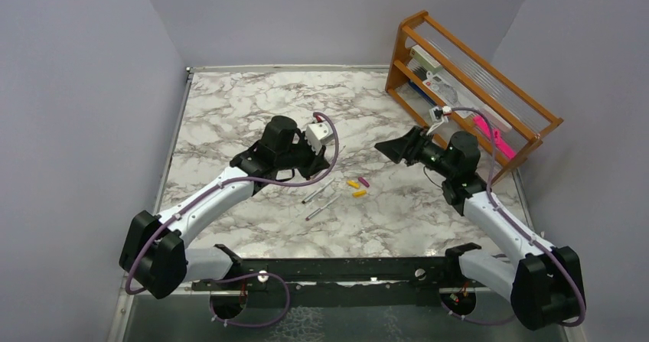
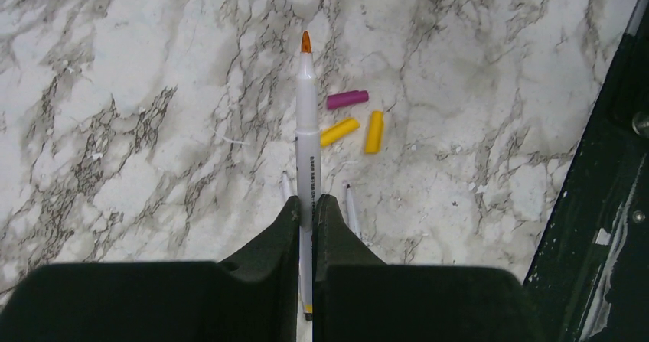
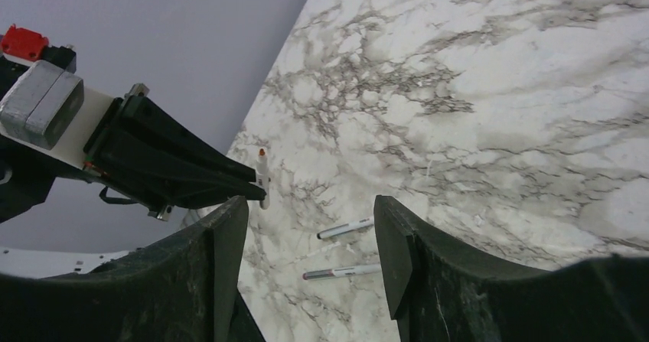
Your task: Insert the pens into the pen caps
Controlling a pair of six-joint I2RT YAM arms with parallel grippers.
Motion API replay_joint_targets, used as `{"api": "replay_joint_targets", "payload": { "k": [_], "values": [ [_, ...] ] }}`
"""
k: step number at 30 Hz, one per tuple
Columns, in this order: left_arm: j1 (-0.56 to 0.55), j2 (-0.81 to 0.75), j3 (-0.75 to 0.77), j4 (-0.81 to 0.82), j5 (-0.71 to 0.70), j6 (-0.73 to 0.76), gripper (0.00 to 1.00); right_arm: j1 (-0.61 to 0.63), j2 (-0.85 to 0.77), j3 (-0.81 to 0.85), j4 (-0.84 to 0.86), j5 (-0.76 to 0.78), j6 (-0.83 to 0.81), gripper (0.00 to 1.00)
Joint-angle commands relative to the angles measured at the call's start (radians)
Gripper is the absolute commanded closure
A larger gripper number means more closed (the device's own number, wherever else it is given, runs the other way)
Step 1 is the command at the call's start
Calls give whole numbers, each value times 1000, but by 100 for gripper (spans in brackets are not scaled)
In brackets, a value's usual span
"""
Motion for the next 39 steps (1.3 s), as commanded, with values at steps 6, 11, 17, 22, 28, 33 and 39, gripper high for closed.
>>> {"api": "replay_joint_targets", "payload": {
  "k": [6,11,17,22,28,33,39],
  "values": [
    [0,-54,-20,101,96,-54,100,220,82,92,116,118,21,37],
    [0,-77,-30,102,91,-55,100,279,128,113,143,169,13,37],
    [0,-84,-33,112,139,-65,100,352,177,152,139,222,-1,37],
    [0,-105,-48,116,140,-68,100,382,225,192,129,236,-19,40],
    [0,-119,-54,95,69,-42,100,404,280,220,125,231,-29,44],
    [0,-112,-50,97,65,-51,100,418,286,220,108,255,-44,48],
    [0,-109,-55,105,70,-59,100,428,297,209,129,257,-27,71]
  ]
}}
